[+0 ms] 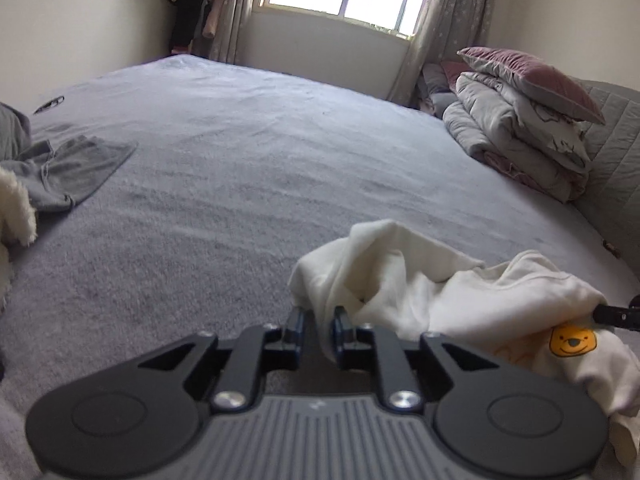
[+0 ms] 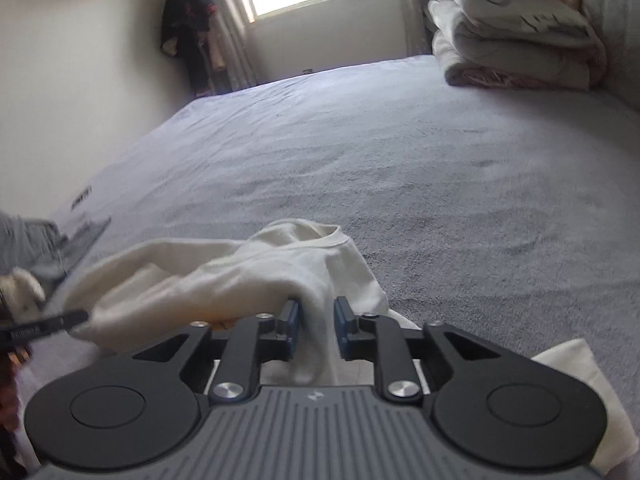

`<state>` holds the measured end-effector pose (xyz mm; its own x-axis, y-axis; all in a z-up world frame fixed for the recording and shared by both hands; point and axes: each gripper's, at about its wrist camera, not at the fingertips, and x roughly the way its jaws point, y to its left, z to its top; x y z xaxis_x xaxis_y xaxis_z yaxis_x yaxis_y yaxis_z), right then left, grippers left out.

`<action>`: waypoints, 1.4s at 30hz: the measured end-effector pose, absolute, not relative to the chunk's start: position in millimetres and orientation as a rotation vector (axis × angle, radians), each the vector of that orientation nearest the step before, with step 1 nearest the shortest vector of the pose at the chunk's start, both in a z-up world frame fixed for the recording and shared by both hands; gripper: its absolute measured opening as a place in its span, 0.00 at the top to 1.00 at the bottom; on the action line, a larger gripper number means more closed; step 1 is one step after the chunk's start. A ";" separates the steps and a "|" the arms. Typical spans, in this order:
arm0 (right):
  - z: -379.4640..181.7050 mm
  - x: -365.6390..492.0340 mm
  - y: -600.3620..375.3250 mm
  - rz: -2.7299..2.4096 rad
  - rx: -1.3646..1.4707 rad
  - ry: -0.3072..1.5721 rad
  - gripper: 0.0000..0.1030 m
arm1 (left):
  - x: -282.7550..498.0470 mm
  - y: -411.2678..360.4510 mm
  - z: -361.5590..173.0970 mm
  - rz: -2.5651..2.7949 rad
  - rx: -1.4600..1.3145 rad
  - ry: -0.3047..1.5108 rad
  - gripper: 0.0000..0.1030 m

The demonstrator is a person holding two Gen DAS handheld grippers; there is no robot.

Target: Fold clothes

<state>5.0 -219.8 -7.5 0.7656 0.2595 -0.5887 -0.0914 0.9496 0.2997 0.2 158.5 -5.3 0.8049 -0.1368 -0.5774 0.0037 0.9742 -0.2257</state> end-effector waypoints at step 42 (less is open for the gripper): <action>-48.7 36.7 -249.1 0.083 0.334 0.840 0.97 | 63.6 147.0 0.0 0.029 -0.324 0.679 0.92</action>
<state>36.7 -249.1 -48.7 0.6674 0.2033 -0.7164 0.0583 0.9448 0.3224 63.6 147.0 0.0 0.7797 -0.0788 -0.6212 -0.1312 0.9494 -0.2852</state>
